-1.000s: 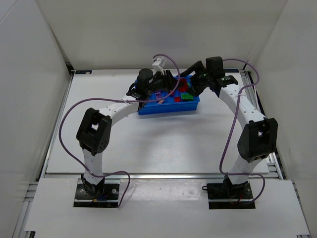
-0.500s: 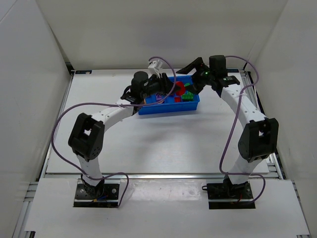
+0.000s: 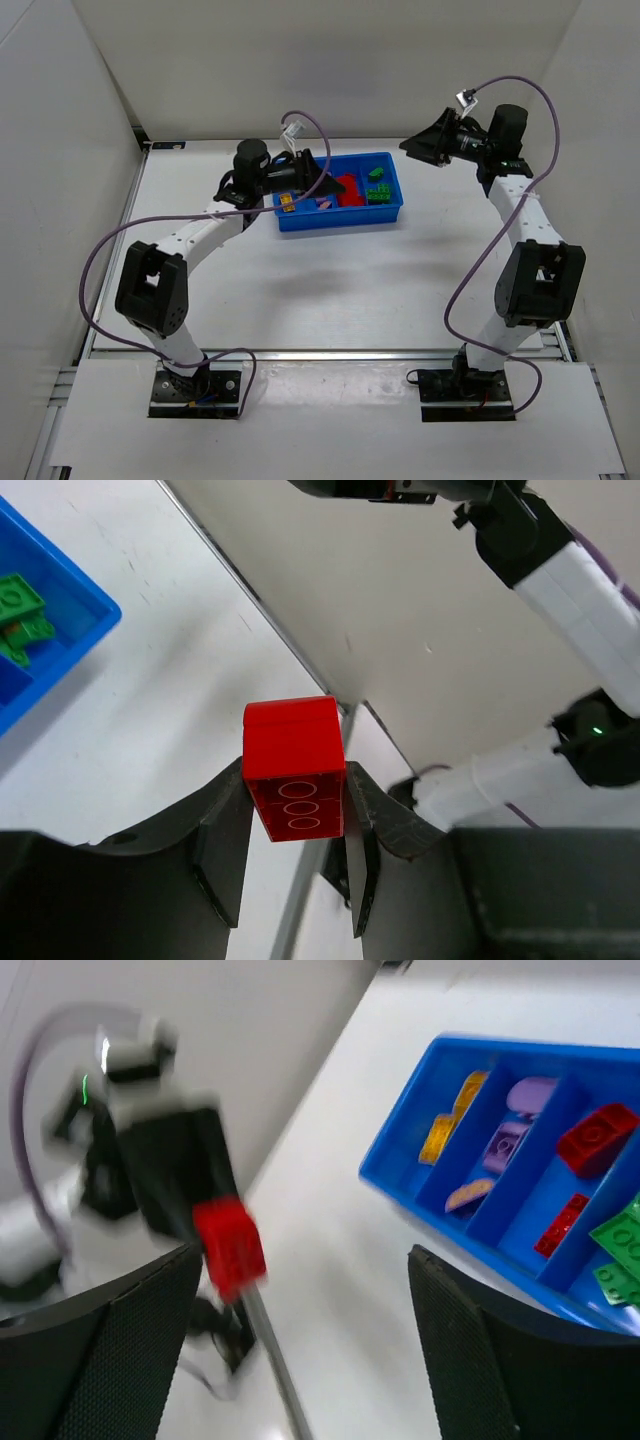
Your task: Sort the legos into containers by color
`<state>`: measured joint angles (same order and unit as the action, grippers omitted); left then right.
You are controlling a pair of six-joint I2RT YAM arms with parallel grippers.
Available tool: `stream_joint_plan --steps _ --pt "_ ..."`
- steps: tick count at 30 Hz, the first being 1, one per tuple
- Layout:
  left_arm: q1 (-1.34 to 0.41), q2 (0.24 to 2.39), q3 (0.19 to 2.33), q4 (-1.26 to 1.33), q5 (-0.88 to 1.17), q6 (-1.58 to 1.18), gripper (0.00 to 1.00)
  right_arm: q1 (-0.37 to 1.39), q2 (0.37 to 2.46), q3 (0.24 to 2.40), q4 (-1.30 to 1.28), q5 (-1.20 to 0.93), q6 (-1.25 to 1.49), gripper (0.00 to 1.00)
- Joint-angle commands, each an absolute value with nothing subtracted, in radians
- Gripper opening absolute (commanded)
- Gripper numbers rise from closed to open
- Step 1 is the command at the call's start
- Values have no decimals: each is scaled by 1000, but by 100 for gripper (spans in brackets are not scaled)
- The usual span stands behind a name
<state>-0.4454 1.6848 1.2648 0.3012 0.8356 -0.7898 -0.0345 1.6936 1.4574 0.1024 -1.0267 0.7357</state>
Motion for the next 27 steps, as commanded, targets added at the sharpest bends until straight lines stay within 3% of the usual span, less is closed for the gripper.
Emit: stream_joint_plan --steps 1,3,4,6,9,11,15,27 --pt "-393 1713 1322 304 1080 -868 13 -8 1655 1497 39 -1392 356 85" --pt "-380 1739 1359 314 1165 -903 14 72 1660 1609 -388 -1433 87 81" --pt "-374 1768 1367 324 1187 -916 14 99 1676 1662 -558 -1449 -213 79" --pt "-359 1790 1394 351 1225 -940 14 173 1690 1718 -789 -1468 -326 71" --pt "-353 1816 1442 360 1242 -933 13 240 1648 1609 -603 -1477 -178 68" --pt "-354 1828 1463 360 1250 -925 12 277 1638 1598 -595 -1465 -169 61" --pt "-356 1822 1457 393 1246 -916 12 339 1672 1624 -568 -1470 -117 59" --pt "-344 1746 1379 407 1213 -862 11 275 1700 1666 -462 -1445 46 56"
